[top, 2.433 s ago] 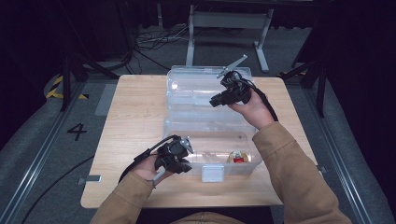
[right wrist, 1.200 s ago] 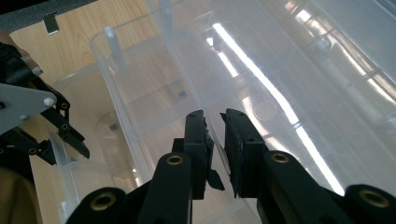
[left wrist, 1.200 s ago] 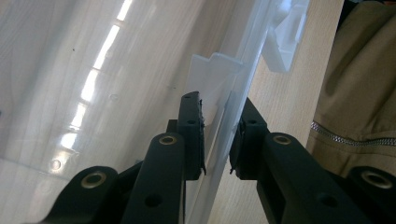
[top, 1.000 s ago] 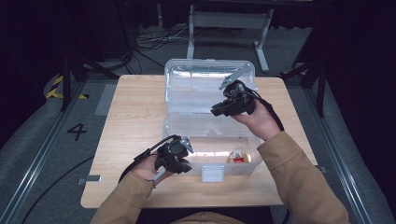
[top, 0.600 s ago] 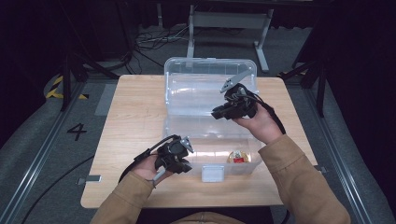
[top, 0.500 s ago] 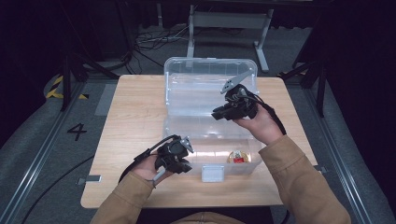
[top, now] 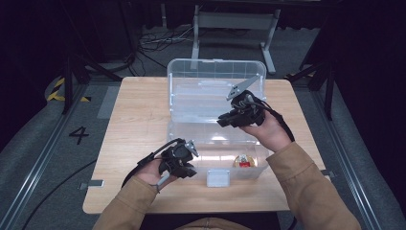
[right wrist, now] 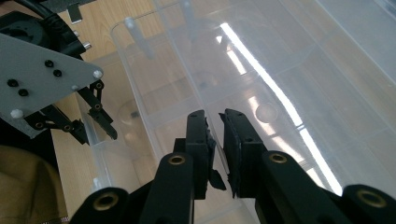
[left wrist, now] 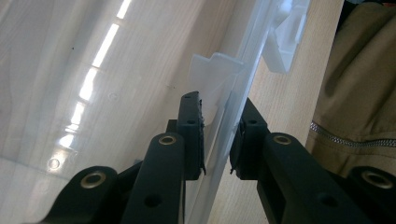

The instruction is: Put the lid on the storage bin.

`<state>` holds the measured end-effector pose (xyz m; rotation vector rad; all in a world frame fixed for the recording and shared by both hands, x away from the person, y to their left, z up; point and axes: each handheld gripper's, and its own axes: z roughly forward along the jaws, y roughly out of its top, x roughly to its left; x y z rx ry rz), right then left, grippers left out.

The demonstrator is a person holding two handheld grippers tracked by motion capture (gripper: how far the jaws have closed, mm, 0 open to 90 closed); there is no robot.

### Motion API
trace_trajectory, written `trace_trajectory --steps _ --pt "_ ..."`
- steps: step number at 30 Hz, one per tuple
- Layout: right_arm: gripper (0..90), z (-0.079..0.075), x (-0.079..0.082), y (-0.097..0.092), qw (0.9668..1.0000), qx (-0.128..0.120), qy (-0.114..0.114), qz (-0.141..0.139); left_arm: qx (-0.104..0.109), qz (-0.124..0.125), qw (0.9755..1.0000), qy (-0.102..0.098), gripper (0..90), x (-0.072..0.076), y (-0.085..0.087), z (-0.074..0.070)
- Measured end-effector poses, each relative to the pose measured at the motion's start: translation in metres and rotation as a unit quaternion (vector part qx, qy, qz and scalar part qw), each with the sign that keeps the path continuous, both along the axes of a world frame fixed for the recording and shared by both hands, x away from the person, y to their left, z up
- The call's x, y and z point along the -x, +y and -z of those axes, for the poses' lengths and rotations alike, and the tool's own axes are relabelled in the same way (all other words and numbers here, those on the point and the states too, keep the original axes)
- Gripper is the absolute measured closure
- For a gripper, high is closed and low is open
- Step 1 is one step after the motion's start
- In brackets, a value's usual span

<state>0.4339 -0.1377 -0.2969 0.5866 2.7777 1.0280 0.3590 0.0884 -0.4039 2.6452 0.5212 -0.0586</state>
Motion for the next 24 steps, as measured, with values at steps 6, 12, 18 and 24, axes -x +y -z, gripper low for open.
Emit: trace_trajectory --steps 6,12,18,24 --pt "80.7 0.001 0.004 0.000 1.0000 -0.002 -0.002 -0.007 0.001 -0.001 1.0000 0.000 76.7 0.000 0.000 0.000" --pt "80.8 0.002 0.008 0.000 0.9999 -0.001 -0.001 -0.010 0.001 -0.001 1.0000 -0.001 76.7 0.000 0.000 0.000" --pt "81.0 0.003 0.012 0.000 0.9999 0.001 0.000 -0.013 0.000 -0.001 1.0000 0.000 76.7 0.000 0.000 0.000" --pt "81.1 0.005 0.016 0.000 0.9999 0.002 -0.001 -0.017 0.000 -0.001 1.0000 0.000 76.6 0.000 0.000 0.000"
